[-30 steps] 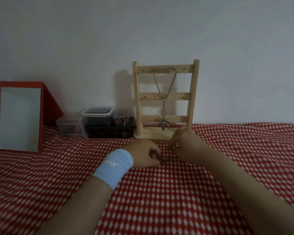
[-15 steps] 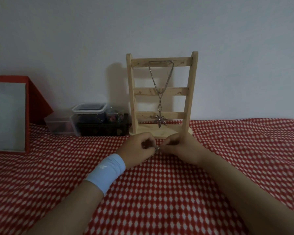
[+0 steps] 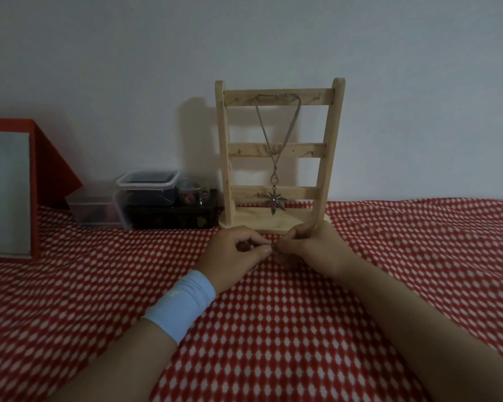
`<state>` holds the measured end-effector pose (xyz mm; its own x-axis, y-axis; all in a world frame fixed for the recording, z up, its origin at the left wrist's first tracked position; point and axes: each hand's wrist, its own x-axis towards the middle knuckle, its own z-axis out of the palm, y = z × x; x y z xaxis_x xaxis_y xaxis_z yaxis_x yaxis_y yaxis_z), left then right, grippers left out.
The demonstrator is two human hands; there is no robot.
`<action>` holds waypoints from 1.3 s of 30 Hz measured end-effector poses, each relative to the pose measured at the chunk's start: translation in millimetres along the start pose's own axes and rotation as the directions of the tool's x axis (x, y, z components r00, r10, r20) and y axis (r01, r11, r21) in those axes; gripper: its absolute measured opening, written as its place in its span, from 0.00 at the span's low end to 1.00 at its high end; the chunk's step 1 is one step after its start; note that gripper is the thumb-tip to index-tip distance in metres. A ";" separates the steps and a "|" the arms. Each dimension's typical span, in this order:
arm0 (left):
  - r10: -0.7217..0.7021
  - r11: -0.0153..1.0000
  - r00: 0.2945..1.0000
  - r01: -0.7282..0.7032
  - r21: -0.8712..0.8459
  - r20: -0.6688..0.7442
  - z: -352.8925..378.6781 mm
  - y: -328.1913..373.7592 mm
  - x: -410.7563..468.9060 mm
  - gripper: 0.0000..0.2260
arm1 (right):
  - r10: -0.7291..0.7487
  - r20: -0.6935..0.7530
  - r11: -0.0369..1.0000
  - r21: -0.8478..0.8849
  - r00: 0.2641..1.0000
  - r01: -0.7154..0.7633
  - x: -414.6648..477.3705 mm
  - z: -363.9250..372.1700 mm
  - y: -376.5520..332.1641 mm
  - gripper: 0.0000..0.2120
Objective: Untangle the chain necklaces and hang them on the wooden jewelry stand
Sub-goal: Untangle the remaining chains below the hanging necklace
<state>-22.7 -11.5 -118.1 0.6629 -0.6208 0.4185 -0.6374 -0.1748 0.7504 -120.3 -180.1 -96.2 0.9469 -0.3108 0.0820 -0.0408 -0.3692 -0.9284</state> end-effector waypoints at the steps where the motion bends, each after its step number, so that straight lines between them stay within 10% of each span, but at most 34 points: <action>1: 0.007 1.000 1.000 -0.007 0.000 -0.015 0.8 -0.1 -0.6 0.05 | 0.000 -0.003 0.999 -0.042 1.000 0.000 0.3 1.0 0.4 0.05; 14: -0.262 0.872 0.944 0.321 -0.370 0.200 3.6 15.8 -1.5 0.13 | 0.023 0.051 0.952 -0.305 0.998 -0.006 -4.0 3.6 -7.9 0.06; 18: -0.195 0.951 0.957 0.238 -0.199 0.213 -1.8 12.6 -3.5 0.12 | 0.067 -0.016 0.996 -0.065 0.998 -0.067 -5.8 -2.2 -11.3 0.07; 24: -0.046 0.999 0.960 0.051 -0.010 0.276 -2.8 13.6 -5.6 0.05 | 0.239 0.259 0.876 0.357 0.936 -0.323 -5.8 -7.3 -14.3 0.08; 39: -0.293 0.898 0.914 0.364 -0.247 0.282 -4.2 29.7 2.9 0.14 | 0.154 0.333 0.985 0.020 0.930 -0.171 -5.0 -9.9 -7.0 0.16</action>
<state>-38.0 -15.3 -92.4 0.6816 -0.7315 0.0181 -0.2338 -0.1943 0.9527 -127.9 -184.6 -86.5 0.9807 -0.0549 -0.1876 -0.1954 -0.2928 -0.9360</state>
